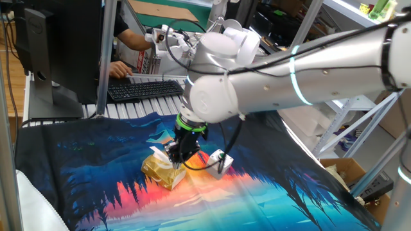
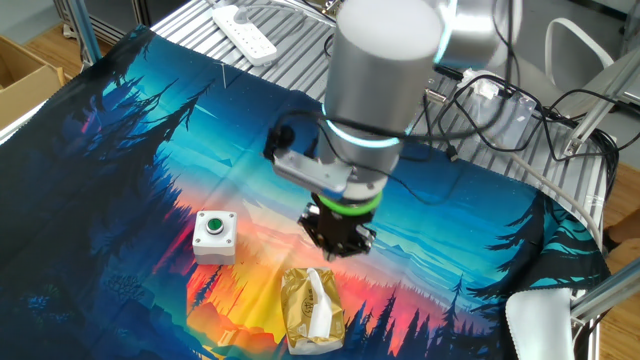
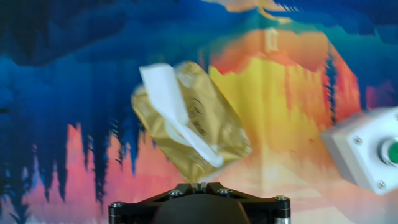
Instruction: Pull out a napkin
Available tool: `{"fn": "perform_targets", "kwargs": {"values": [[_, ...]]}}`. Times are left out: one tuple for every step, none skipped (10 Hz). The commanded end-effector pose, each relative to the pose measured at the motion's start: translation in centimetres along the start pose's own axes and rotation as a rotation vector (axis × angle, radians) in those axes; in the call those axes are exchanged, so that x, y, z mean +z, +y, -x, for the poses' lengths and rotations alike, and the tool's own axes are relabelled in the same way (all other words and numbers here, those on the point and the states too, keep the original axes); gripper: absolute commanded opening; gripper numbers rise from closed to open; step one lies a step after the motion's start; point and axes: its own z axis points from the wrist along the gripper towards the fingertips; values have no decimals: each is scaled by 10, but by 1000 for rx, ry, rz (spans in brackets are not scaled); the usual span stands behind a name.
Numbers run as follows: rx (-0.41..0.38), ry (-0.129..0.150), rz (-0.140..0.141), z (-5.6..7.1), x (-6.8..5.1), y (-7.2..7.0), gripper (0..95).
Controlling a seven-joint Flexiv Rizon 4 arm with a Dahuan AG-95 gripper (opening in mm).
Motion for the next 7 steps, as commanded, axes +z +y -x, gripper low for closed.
{"fn": "perform_targets", "kwargs": {"values": [[15, 0, -2, 10, 4, 4, 0], [18, 5, -3, 16, 5, 6, 0], [21, 14, -1, 26, 6, 10, 0], [26, 27, 1, 34, 4, 13, 0], [32, 37, -2, 39, 2, 16, 0], [43, 48, 0, 47, -2, 19, 0], [54, 54, 5, 51, -4, 21, 0]]}}
